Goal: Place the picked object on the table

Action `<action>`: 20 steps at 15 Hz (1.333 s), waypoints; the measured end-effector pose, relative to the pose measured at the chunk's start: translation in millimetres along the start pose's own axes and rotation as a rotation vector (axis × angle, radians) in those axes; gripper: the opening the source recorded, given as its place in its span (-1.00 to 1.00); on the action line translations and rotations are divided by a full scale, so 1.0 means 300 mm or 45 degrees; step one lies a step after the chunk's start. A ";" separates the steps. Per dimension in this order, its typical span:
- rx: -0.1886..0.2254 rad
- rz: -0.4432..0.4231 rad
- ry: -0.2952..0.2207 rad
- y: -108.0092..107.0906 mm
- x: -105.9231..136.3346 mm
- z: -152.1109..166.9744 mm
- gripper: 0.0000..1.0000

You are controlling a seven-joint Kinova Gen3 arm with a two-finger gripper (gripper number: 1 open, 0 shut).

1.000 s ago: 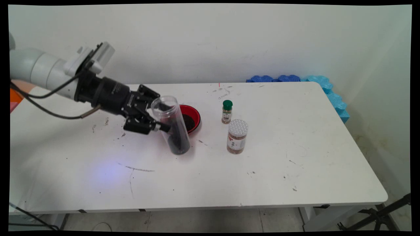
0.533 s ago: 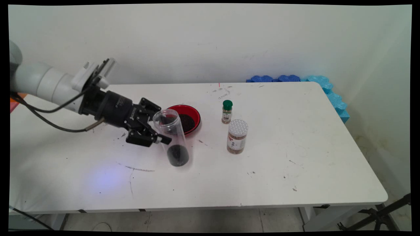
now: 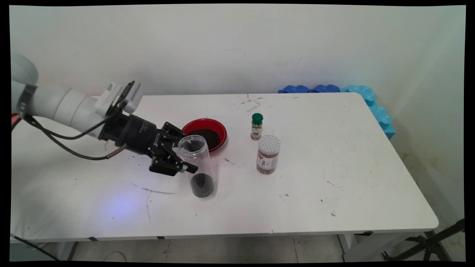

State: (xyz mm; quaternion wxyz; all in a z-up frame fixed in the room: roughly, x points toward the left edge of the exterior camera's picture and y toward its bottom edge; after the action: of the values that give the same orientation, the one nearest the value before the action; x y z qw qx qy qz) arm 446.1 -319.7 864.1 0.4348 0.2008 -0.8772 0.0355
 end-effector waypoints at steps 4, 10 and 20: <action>0.022 -0.003 -0.011 -0.010 -0.015 0.032 -1.00; 0.049 -0.011 -0.008 -0.022 -0.028 0.065 -1.00; 0.073 -0.018 -0.003 -0.020 -0.052 0.088 -1.00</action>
State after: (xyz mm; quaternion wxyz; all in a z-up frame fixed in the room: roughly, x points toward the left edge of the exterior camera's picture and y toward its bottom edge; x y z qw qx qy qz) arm 437.3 -326.3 834.9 0.4279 0.2193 -0.8749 0.0575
